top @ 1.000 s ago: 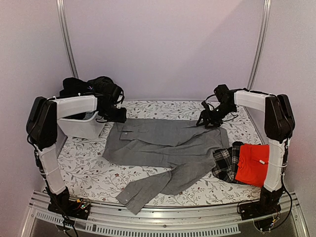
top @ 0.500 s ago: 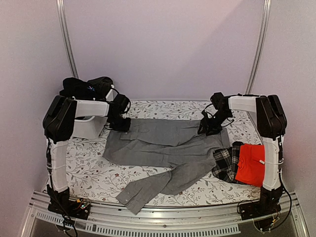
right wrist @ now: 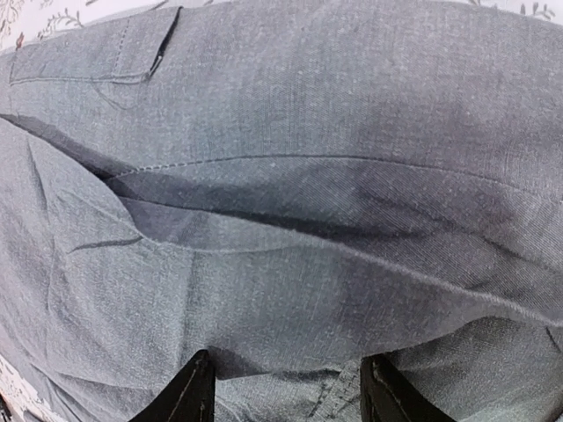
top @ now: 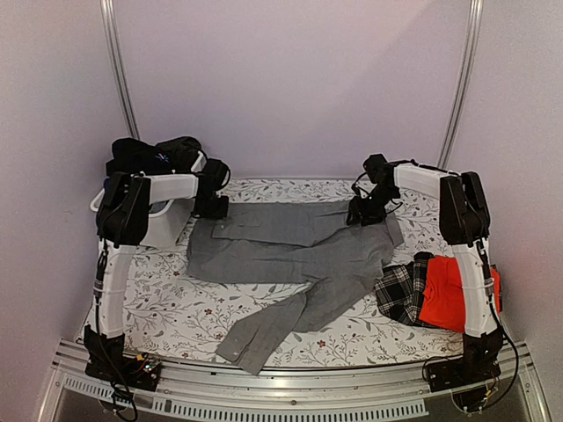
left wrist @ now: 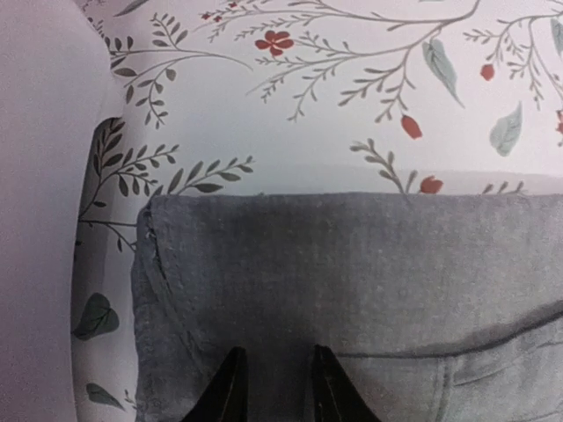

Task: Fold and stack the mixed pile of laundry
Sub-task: Adjust the 1/3-folded shirt at the center of the board.

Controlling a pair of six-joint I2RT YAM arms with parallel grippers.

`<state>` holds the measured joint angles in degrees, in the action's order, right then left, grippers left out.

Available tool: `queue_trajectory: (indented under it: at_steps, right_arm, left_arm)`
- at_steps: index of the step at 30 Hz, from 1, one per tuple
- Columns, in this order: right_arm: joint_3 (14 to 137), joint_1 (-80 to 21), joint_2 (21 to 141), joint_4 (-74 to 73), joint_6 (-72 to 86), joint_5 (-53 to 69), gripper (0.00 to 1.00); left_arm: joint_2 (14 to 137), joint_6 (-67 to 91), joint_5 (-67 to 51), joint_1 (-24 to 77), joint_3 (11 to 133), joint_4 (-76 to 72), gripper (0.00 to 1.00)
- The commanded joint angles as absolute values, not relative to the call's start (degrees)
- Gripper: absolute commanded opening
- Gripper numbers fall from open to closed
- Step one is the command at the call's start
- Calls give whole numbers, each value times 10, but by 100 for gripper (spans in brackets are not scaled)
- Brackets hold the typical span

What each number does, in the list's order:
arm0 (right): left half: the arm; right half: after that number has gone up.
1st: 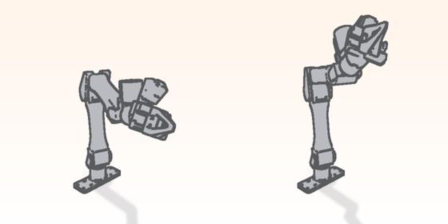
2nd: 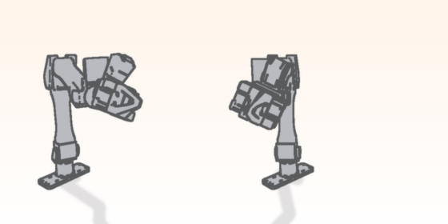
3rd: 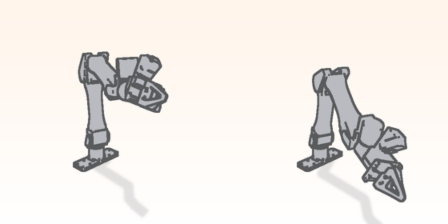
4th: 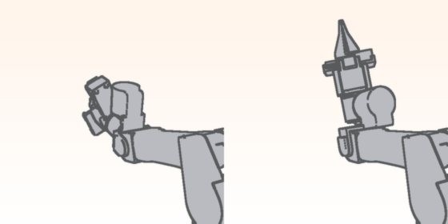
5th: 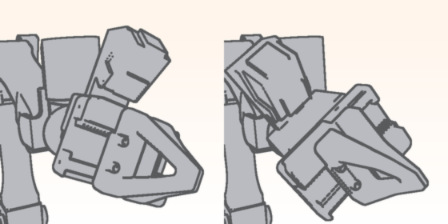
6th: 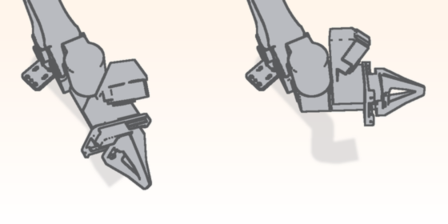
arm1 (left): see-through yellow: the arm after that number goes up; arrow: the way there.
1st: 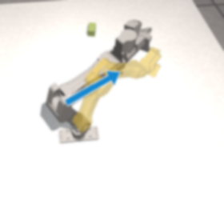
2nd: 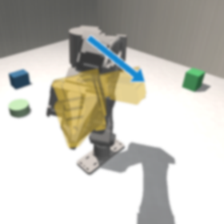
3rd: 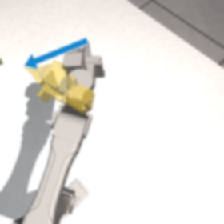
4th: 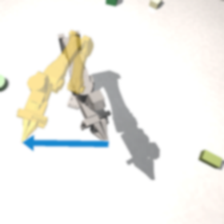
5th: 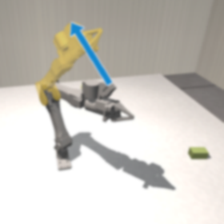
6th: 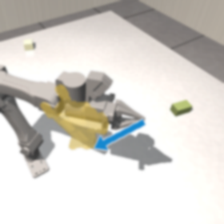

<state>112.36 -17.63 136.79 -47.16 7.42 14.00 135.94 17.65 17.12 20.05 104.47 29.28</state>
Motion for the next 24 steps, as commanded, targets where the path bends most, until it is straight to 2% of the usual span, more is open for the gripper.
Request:
queue_trajectory:
  at_steps: [1,5,9,14,17,22,24]
  right_arm:
    - [1149,-160,1449,-505,69,77,56]
    - [1193,-160,1446,-488,66,140,64]
    - [1190,-159,1387,-447,64,211,73]
    - [1138,-161,1285,-412,46,271,79]
    - [1068,-170,1211,-398,19,313,79]
    - [946,-214,1121,-443,-58,318,79]
    - [887,-240,1092,-442,-74,310,79]
  left_arm:
    - [1396,162,200,166,1059,341,27]
    - [1356,124,129,170,1042,274,36]
    - [1290,65,84,198,1015,204,56]
    - [1180,35,48,230,935,168,71]
    - [1095,21,-7,246,838,138,73]
    - [977,27,-208,254,709,141,78]
    - [942,30,-249,274,663,148,79]
